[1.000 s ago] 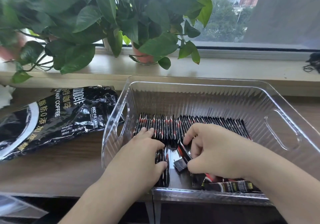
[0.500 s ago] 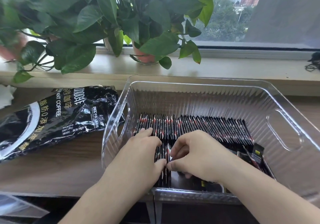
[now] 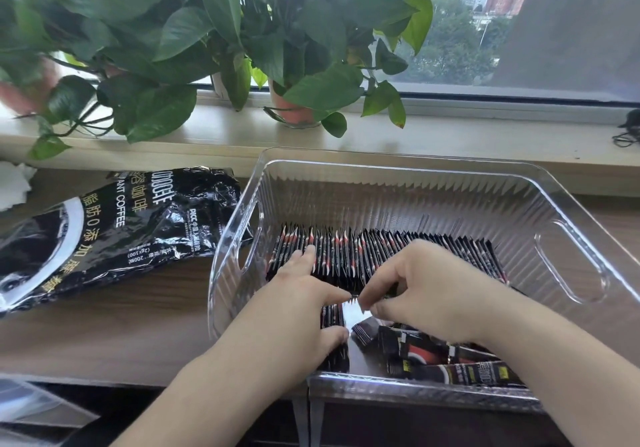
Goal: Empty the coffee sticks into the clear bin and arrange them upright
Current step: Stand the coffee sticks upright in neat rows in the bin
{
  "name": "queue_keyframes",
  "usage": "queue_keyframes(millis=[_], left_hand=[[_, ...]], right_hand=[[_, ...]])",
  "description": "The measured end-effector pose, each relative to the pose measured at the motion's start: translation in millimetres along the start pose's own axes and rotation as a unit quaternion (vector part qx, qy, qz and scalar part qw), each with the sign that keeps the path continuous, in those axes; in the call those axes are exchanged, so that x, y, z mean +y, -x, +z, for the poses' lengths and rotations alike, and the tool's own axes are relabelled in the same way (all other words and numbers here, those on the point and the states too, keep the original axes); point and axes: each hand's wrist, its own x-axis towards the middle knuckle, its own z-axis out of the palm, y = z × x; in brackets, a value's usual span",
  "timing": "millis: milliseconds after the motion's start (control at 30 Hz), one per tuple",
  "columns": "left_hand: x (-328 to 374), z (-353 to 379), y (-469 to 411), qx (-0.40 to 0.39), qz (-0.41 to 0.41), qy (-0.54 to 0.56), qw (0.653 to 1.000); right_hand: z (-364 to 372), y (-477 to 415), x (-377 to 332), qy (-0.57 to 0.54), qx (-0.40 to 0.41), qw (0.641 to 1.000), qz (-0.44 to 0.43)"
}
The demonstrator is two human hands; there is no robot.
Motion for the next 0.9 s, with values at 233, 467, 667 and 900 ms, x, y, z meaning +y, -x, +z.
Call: queue_keyframes(millis=[233,467,667,900], left_hand=[[-2,1,-4,-0.047,0.012,-0.002,0.999],[-2,-1,0,-0.024,0.014,-0.004,1.000],[0,-2,3,0.002,0.024,-0.035,0.999],[0,-3,10,0.069,0.030,-0.047,0.996]], right_hand=[[1,-6,9,0.187,-0.029,0.981,-0.048],[13,-13,10,0.280,-0.061,0.954,-0.085],[8,-7,10,0.249,-0.050,0.960,-0.118],[-17,18,-2,0.103,0.054,0.989,-0.093]])
